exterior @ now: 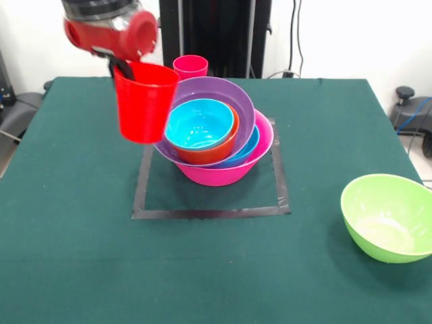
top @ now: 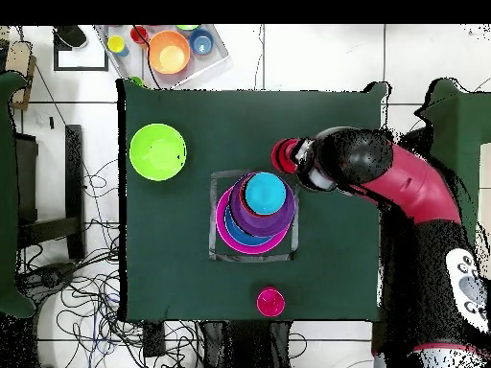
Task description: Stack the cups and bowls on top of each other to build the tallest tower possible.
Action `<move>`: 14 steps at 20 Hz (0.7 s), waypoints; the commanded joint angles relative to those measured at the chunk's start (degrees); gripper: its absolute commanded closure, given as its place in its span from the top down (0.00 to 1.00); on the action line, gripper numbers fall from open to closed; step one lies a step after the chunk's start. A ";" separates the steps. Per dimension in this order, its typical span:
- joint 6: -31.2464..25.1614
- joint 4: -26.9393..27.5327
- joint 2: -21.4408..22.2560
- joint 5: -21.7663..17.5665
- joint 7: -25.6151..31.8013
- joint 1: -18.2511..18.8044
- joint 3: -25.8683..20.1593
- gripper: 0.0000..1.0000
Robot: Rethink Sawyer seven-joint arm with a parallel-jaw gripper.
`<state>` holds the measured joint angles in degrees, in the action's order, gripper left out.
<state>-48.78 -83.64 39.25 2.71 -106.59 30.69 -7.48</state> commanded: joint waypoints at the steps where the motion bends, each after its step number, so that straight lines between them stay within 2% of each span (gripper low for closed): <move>1: 1.85 -8.64 -1.74 -3.99 9.35 -0.41 -8.83 0.00; 5: -1.50 -9.91 2.47 -4.48 6.11 -2.16 -7.16 0.00; 9: -4.21 -10.60 5.04 -4.63 5.50 -2.82 -6.54 0.00; 11: -3.93 -11.03 5.30 -4.77 5.51 -2.95 -6.57 0.00; 14: -2.08 -10.59 3.33 -4.92 5.46 -2.80 -6.97 0.00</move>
<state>-48.79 -90.51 42.83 2.48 -106.59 29.40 -10.03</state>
